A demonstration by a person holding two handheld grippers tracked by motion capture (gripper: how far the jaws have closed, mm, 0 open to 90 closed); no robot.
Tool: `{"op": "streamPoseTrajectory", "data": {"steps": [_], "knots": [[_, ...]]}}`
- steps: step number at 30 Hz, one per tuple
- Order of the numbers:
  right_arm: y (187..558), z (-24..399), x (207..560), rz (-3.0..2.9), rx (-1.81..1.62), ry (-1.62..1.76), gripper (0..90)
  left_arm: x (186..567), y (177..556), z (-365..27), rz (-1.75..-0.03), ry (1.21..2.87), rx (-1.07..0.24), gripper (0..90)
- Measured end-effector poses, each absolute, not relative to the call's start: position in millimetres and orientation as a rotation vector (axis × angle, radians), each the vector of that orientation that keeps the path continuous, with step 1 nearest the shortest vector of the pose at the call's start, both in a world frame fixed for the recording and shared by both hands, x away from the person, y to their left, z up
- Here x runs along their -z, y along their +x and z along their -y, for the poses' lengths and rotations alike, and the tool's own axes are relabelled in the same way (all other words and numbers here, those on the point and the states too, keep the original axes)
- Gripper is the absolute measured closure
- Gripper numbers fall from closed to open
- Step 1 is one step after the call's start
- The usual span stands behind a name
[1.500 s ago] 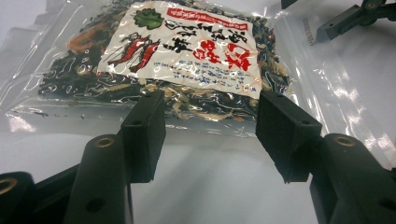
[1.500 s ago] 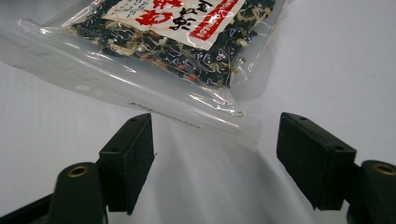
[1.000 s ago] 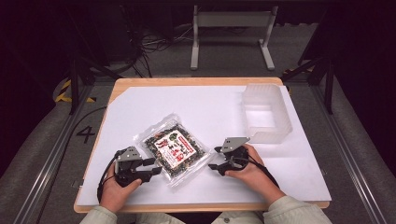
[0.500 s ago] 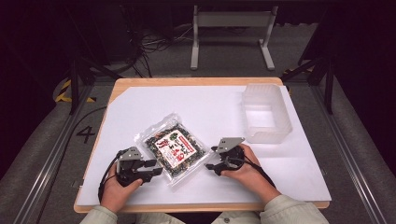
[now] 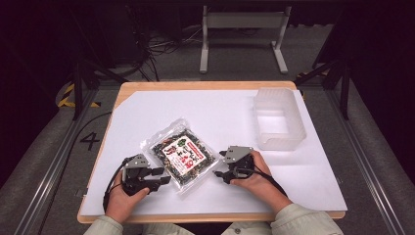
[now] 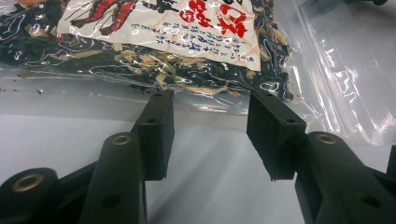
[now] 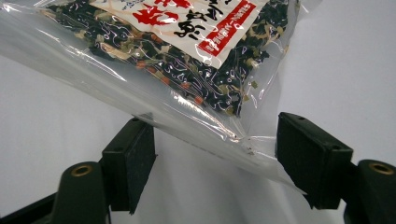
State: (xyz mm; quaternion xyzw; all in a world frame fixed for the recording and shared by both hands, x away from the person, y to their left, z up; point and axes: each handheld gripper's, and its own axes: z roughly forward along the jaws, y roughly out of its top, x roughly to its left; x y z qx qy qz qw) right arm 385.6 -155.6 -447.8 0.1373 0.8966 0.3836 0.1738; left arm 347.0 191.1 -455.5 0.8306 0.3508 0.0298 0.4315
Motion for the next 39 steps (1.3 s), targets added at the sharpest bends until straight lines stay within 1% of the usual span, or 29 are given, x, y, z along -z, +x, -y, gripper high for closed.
{"op": "streamPoseTrajectory", "data": {"steps": [5,13,14,15,17,21,25,26,28,34,35,37,39], "knots": [[384.6,154.4,446.0,-2.525,-1.084,0.360,30.9,455.8,347.2,-191.4,-0.879,2.064,-0.067,52.0],[383.1,152.8,445.0,-2.509,-1.065,0.292,31.0,455.7,347.2,-191.8,-0.876,2.063,-0.065,51.5],[382.8,152.5,445.0,-2.509,-1.063,0.286,31.3,455.8,347.1,-191.8,-0.876,2.058,-0.064,51.5],[382.8,152.4,444.6,-2.518,-1.073,0.271,34.3,455.9,347.1,-191.7,-0.876,2.057,-0.061,51.3],[382.3,150.2,445.7,-2.526,-1.081,0.252,35.3,455.9,347.4,-191.6,-0.873,2.059,-0.063,51.3],[382.8,147.2,447.2,-2.547,-1.063,0.240,41.3,455.7,347.4,-191.8,-0.867,2.062,-0.065,51.3],[383.0,145.6,445.6,-2.543,-1.019,0.200,52.7,455.5,347.2,-192.9,-0.879,2.050,-0.069,50.8],[382.9,145.4,445.2,-2.539,-1.009,0.182,57.0,455.4,347.4,-193.5,-0.878,2.045,-0.067,50.4],[381.6,144.1,444.4,-2.525,-0.972,0.139,61.8,455.3,347.7,-194.2,-0.876,2.045,-0.067,49.9],[378.8,140.0,443.1,-2.514,-0.957,0.068,71.5,449.1,344.4,-200.5,-0.872,2.007,-0.151,48.5],[377.7,139.3,442.5,-2.514,-0.956,0.060,73.8,447.1,343.1,-202.0,-0.867,1.990,-0.179,47.8],[376.1,137.7,439.7,-2.515,-0.948,0.021,82.3,441.0,338.9,-206.5,-0.871,1.942,-0.239,46.5],[375.5,136.8,436.4,-2.512,-0.963,0.006,84.9,435.6,335.1,-211.8,-0.875,1.902,-0.282,45.4]]}}
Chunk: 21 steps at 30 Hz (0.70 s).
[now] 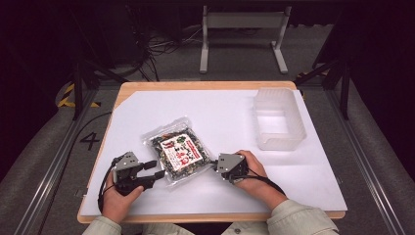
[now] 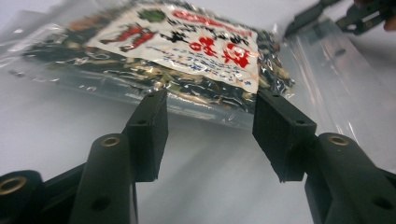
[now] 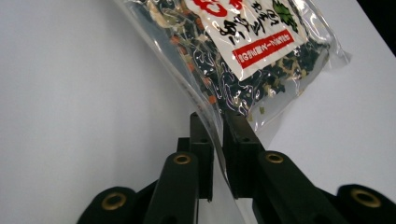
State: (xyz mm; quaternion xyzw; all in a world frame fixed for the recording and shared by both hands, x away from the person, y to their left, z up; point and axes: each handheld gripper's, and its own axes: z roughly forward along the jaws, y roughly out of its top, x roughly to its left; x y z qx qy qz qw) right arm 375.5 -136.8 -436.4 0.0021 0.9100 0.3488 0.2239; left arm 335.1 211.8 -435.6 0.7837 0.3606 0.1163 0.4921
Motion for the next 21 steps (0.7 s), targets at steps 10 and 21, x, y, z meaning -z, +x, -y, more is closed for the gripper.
{"op": "streamPoseTrajectory", "data": {"steps": [10,21], "knots": [[375.8,136.9,408.7,-2.460,-1.048,0.012,89.2,426.8,328.5,-232.0,-0.927,1.776,-0.356,44.5],[383.4,139.0,358.9,-2.405,-1.076,0.095,89.4,426.0,328.8,-231.3,-0.917,1.780,-0.364,44.4]]}}
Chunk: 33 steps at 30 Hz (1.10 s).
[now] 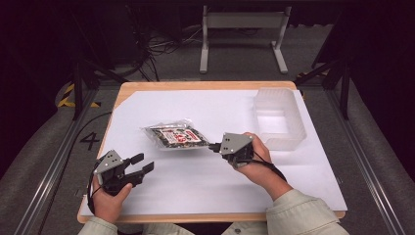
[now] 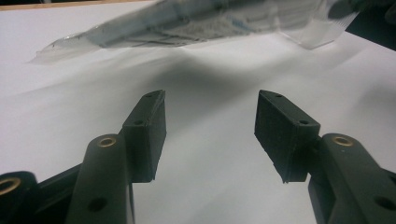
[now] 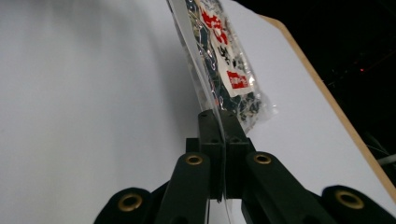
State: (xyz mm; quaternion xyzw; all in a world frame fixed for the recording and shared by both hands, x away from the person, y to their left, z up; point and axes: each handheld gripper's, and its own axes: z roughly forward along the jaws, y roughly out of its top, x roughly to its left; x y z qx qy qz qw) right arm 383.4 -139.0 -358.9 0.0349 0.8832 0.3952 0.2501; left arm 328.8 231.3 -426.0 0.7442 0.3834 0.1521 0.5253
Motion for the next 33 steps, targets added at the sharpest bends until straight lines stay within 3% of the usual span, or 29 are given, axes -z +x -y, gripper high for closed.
{"op": "streamPoseTrajectory", "data": {"steps": [11,33], "knots": [[400.4,153.0,296.5,-2.373,-1.161,0.272,89.5,426.6,328.4,-230.2,-0.914,1.789,-0.356,44.1],[399.3,175.2,251.0,-2.397,-1.448,0.370,89.3,427.8,331.1,-227.4,-0.904,1.804,-0.341,44.3]]}}
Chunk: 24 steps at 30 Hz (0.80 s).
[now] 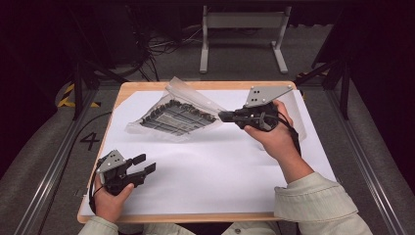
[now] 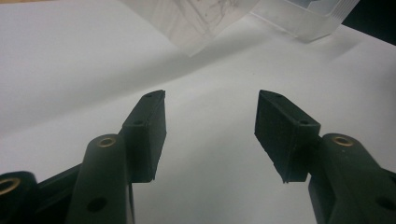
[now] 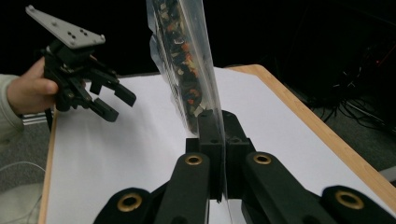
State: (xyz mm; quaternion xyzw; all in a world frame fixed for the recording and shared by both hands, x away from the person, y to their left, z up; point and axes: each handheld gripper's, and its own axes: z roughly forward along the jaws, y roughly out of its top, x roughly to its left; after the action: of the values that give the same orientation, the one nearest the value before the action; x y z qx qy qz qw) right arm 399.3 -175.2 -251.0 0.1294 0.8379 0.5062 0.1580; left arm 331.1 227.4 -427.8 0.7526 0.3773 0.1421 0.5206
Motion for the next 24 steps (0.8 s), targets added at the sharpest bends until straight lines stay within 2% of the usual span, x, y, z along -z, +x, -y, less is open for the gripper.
{"op": "streamPoseTrajectory", "data": {"steps": [9,24], "knots": [[394.8,190.5,239.3,-2.323,-1.504,0.389,89.3,428.2,331.6,-225.9,-0.903,1.806,-0.335,44.4],[388.3,239.6,209.5,-2.204,-1.534,0.552,89.3,428.1,335.1,-222.9,-0.888,1.810,-0.330,44.5]]}}
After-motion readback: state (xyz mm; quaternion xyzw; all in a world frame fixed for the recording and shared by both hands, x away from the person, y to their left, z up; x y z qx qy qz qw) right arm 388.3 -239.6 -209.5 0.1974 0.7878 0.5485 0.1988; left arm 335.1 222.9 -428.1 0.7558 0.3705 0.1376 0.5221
